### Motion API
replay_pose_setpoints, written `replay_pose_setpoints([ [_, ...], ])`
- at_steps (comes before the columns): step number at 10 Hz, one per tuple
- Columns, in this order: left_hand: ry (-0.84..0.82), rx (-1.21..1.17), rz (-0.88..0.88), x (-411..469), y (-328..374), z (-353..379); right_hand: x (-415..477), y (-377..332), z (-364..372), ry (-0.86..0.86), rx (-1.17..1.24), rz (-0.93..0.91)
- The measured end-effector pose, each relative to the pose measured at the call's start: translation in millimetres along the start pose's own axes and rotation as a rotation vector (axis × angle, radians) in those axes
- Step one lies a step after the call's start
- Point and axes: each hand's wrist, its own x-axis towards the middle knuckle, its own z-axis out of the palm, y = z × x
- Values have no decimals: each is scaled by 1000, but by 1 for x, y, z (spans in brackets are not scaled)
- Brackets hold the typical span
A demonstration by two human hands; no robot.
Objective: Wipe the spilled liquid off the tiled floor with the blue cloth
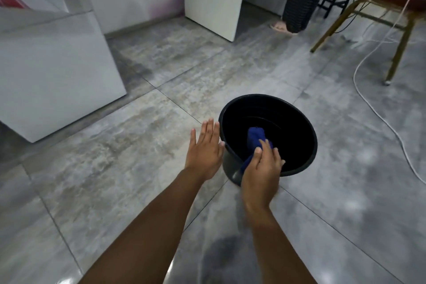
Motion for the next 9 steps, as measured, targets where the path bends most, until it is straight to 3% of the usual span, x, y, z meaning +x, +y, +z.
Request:
replay_pose_setpoints([
  [1,-30,34,20,4,-3,4,-8,13,10,-119,-238,-67],
  [3,-69,157,85,3,-16,12,2,7,17,-435,-522,25],
  [4,-72,180,95,2,-17,15,14,3,9,-554,-702,-32],
  [7,-82,167,72,-2,-10,23,20,7,11,-513,-791,-153],
  [9,-173,156,-66,-17,7,-12,28,-13,-10,-686,-875,-196],
])
